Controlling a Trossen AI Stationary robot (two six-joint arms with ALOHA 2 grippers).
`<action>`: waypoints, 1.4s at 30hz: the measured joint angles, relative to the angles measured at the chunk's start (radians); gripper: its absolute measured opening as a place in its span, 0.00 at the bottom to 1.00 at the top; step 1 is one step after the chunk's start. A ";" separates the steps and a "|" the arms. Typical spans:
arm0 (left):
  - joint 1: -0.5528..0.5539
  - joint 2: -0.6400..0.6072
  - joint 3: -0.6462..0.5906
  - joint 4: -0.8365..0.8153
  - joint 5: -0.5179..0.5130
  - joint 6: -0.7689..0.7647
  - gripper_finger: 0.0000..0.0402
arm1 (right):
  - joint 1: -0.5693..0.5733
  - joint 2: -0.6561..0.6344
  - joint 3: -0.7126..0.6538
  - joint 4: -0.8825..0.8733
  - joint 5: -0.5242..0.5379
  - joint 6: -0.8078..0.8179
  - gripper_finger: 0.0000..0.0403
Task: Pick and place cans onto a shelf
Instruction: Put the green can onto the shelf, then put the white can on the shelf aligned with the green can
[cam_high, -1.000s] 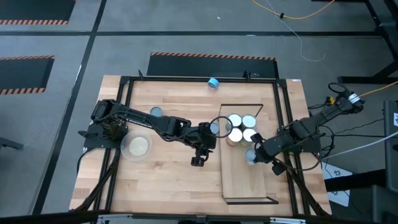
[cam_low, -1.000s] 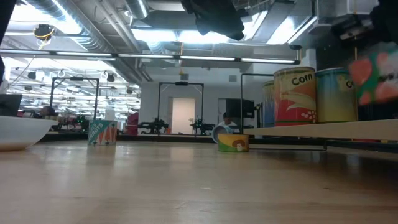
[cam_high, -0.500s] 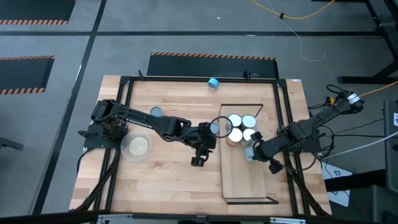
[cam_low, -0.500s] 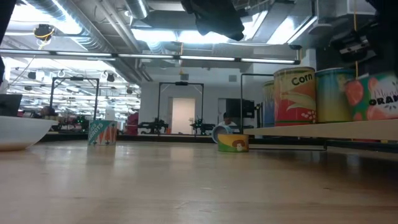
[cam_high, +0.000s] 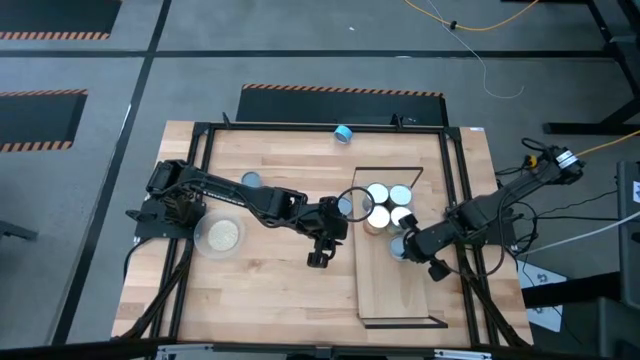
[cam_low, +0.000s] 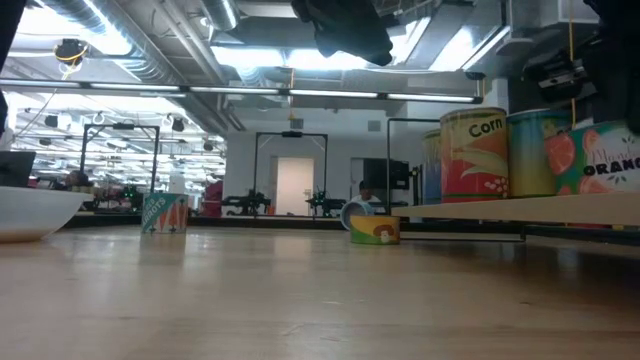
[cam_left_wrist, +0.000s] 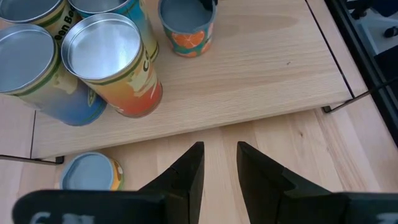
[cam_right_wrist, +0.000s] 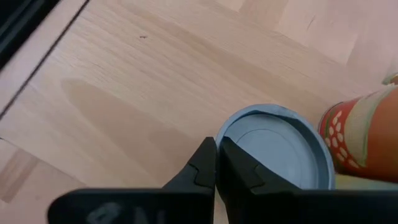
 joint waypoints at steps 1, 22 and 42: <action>0.000 0.000 0.000 0.000 0.000 0.000 0.22 | 0.000 0.004 0.000 0.000 0.008 -0.007 0.03; 0.000 0.000 0.000 0.000 0.000 0.000 0.22 | 0.000 0.015 0.000 -0.003 0.018 -0.017 0.14; 0.000 0.000 0.000 0.000 0.000 0.000 0.22 | 0.000 -0.001 0.000 -0.004 0.017 -0.017 0.21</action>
